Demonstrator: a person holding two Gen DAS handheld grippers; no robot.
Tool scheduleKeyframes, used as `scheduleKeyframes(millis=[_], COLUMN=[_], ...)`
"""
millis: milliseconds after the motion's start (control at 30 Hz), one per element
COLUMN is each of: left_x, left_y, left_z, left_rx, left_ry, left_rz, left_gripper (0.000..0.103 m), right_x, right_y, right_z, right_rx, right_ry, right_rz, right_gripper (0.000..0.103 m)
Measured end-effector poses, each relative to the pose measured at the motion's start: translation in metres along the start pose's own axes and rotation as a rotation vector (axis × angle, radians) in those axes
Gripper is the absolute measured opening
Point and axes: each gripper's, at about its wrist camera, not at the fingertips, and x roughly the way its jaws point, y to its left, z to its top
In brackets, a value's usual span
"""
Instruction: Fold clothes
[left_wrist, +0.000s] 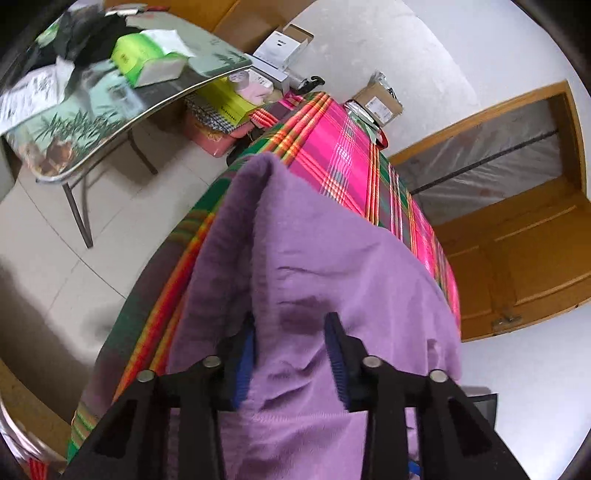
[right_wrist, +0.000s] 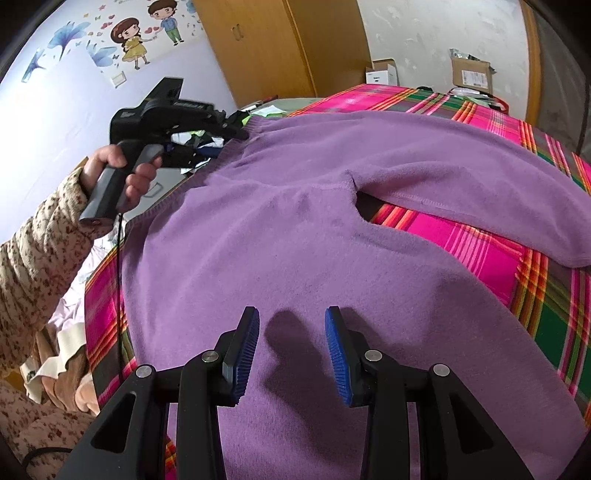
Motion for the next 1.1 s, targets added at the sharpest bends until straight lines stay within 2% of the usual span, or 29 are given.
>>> scheduleKeyframes(millis=[100, 233, 267, 333, 433, 600, 733, 933, 1100], left_x=[-0.003, -0.003, -0.004, -0.009, -0.022, -0.027, -0.024, -0.016, -0.018], left_y=[0.01, 0.01, 0.01, 0.008, 0.002, 0.002, 0.012, 0.006, 0.008], left_z=[-0.001, -0.001, -0.001, -0.002, -0.003, -0.001, -0.001, -0.003, 0.0], left_rx=[-0.039, -0.033, -0.029, -0.016, 0.032, 0.039, 0.016, 0.066, 0.022], left_ry=[0.006, 0.0, -0.015, -0.051, -0.127, -0.148, -0.144, -0.147, -0.11], left_rz=[-0.031, 0.022, 0.016, 0.019, 0.102, 0.143, 0.161, 0.21, 0.207], left_gripper=[0.031, 0.006, 0.005, 0.004, 0.004, 0.004, 0.004, 0.006, 0.008], right_x=[0.002, 0.006, 0.006, 0.006, 0.007, 0.011, 0.013, 0.015, 0.002], right_y=[0.0, 0.003, 0.003, 0.004, 0.007, 0.013, 0.015, 0.011, 0.007], right_z=[0.001, 0.003, 0.004, 0.004, 0.005, 0.008, 0.01, 0.009, 0.012], right_rx=[0.007, 0.001, -0.001, -0.004, -0.01, -0.026, -0.033, -0.026, -0.024], right_ry=[0.0, 0.008, 0.008, 0.007, 0.006, 0.013, 0.01, 0.022, 0.001], right_rz=[0.003, 0.003, 0.004, 0.004, 0.005, 0.011, 0.019, 0.027, 0.041], right_gripper=[0.039, 0.039, 0.039, 0.039, 0.039, 0.039, 0.039, 0.039, 0.039])
